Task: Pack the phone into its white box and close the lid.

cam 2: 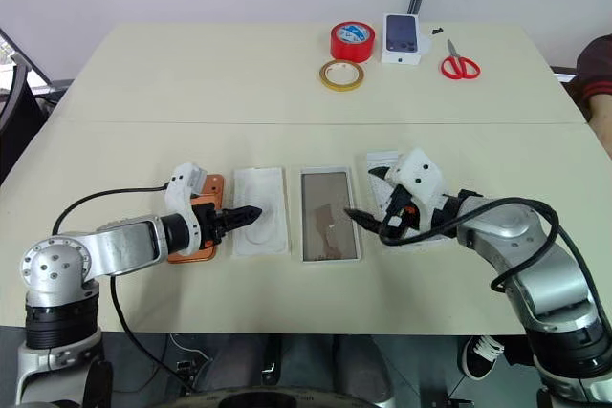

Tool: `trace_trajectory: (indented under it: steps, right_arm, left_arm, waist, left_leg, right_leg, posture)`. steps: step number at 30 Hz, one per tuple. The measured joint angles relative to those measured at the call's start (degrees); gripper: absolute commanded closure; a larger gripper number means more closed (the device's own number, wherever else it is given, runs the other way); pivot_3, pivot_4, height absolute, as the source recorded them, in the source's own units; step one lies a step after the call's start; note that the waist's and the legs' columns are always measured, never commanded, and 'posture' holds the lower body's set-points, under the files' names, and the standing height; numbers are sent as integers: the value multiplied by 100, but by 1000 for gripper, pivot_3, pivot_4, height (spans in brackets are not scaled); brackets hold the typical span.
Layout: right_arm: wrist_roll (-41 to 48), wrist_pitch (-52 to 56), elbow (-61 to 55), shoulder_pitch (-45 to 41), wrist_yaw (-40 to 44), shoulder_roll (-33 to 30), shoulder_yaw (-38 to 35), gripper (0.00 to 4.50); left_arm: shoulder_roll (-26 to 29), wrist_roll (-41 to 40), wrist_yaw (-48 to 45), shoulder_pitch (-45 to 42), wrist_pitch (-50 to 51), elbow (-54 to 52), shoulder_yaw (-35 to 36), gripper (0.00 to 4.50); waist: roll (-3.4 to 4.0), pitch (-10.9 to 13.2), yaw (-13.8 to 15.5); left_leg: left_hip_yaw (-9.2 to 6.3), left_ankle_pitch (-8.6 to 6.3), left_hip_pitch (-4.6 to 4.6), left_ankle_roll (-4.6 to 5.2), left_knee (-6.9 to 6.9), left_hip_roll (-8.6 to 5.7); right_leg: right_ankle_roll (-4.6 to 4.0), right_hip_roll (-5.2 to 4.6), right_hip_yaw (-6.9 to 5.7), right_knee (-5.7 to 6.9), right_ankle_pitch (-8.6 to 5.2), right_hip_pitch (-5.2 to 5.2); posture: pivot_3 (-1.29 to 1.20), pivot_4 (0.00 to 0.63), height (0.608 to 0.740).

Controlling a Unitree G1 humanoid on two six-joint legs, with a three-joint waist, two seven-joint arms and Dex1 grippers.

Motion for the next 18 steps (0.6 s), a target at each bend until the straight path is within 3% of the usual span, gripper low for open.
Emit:
trace_trajectory:
  steps: [4,11,14,18]
  right_arm:
    - [4,93,-344,14,408,-413,404,0]
    - [-806,192,-452,-457,746,-931,1884,0]
    - [-1023,186,-433,-574,818,-829,2300,768]
    - [-1415,92,-286,-730,853,-757,2709,2752]
  left_arm:
    - [109,-189,203,-30,-294,75,-220,4373]
    - [266,-457,321,-128,-770,188,-494,4443]
    - [344,-638,382,-129,-970,189,-517,4500]
    - [605,-873,399,-122,-1251,191,-504,4500]
  waist:
    - [0,0,-2]
    - [-1,0,-8]
    - [-1,0,-4]
    - [-1,0,-1]
  left_leg:
    - [-1,0,0,0,0,0]
    - [-1,14,1,-24,2,0]
    - [-1,16,0,-28,4,0]
    - [-1,18,0,-31,4,0]
  right_leg:
    - [0,0,0,-1,0,1]
    - [0,1,0,-2,0,1]
    - [0,1,0,-3,0,1]
    - [0,0,-1,-3,0,1]
  posture:
    - [0,150,740]
    - [0,150,740]
    - [0,150,740]
    - [0,150,740]
